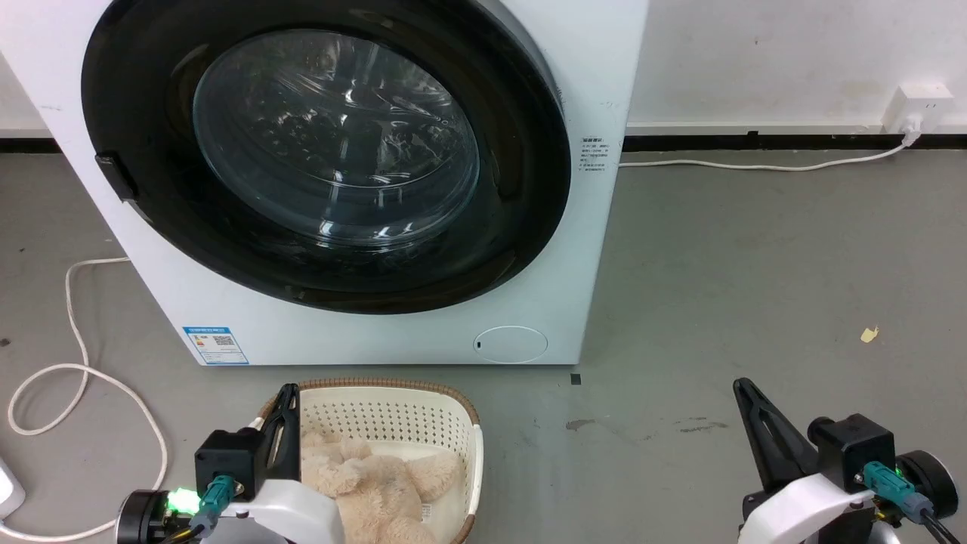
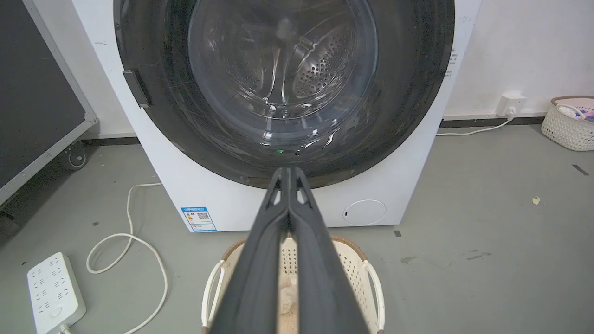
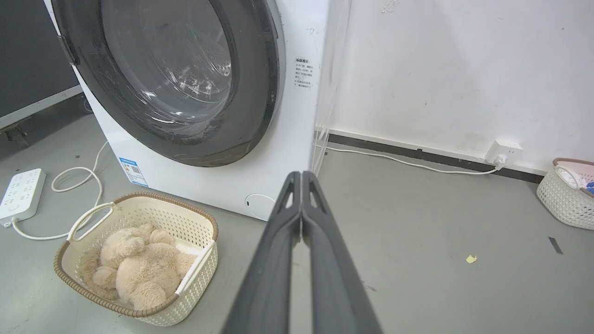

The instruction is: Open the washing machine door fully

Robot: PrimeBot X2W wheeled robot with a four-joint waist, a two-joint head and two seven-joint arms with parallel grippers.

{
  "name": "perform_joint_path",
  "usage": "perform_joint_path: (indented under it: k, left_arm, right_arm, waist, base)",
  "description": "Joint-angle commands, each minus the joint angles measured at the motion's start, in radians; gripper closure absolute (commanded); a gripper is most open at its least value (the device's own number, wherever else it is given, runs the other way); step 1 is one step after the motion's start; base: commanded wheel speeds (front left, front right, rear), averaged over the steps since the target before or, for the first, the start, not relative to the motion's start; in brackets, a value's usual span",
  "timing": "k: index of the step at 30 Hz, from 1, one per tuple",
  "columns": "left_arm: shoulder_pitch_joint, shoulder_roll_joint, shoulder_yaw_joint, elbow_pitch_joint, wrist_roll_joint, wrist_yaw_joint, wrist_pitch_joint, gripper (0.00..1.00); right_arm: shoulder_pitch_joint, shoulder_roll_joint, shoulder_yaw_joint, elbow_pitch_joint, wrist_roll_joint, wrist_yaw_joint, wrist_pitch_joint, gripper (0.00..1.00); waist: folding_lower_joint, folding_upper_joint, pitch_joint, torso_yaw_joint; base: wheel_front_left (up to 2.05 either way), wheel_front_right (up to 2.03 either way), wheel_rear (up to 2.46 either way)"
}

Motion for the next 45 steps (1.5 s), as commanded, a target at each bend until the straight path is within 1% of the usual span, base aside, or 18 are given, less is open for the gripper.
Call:
perform_joint_path:
  k: [1,7,8,22,29,42,43,44,45]
  left_arm:
    - [-0.016,0.000,0.000,-0.003,0.003,0.002,0.000,1.00]
    - [-0.016,0.000,0.000,-0.003,0.003,0.002,0.000,1.00]
    - [0.000,0.000,0.000,0.000,0.000,0.000,0.000,0.00]
    - [0.004,0.000,-0.004,-0.008,-0.016,0.007,-0.023,0.00]
    - [0.002,0.000,-0.011,-0.018,-0.033,0.013,-0.042,0.00]
    - [-0.012,0.000,-0.025,-0.030,-0.064,0.023,-0.067,0.00]
    - [-0.016,0.000,-0.028,-0.032,-0.071,0.026,-0.071,0.00]
    - [-0.018,0.000,-0.030,-0.034,-0.075,0.028,-0.073,0.00]
    - [-0.023,0.000,-0.033,-0.037,-0.082,0.031,-0.077,0.00]
  right_arm:
    - [-0.011,0.004,-0.001,0.002,0.000,0.001,0.000,1.00]
    - [-0.011,0.004,-0.001,0.002,0.000,0.001,0.000,1.00]
    - [0.000,0.000,0.000,0.000,0.000,0.000,0.000,0.00]
    - [0.004,0.000,-0.001,-0.008,0.013,0.000,-0.023,0.00]
    - [0.003,-0.008,-0.001,-0.017,0.011,0.000,-0.042,0.00]
    - [-0.035,-0.056,0.008,-0.029,0.027,0.000,-0.067,0.00]
    - [-0.047,-0.068,0.012,-0.027,0.036,0.000,-0.071,0.54]
    - [-0.054,-0.075,0.014,-0.027,0.041,0.000,-0.073,0.96]
    - [-0.071,-0.091,0.019,-0.028,0.050,0.000,-0.073,1.00]
  waist:
    - [0.0000,0.0000,0.000,0.000]
    - [0.0000,0.0000,0.000,0.000]
    - [0.0000,0.0000,0.000,0.000]
    - [0.0000,0.0000,0.006,0.003]
    - [0.0000,0.0000,0.020,0.018]
    - [0.0000,0.0000,0.062,0.055]
    - [0.0000,0.0000,0.072,0.064]
    - [0.0000,0.0000,0.078,0.068]
    - [0.0000,0.0000,0.089,0.078]
  base:
    - [0.00,0.00,0.00]
    - [0.00,0.00,0.00]
    - [0.00,0.00,0.00]
    - [0.00,0.00,0.00]
    - [0.00,0.00,0.00]
    - [0.00,0.00,0.00]
    - [0.00,0.00,0.00]
    - [0.00,0.00,0.00]
    - [0.00,0.00,0.00]
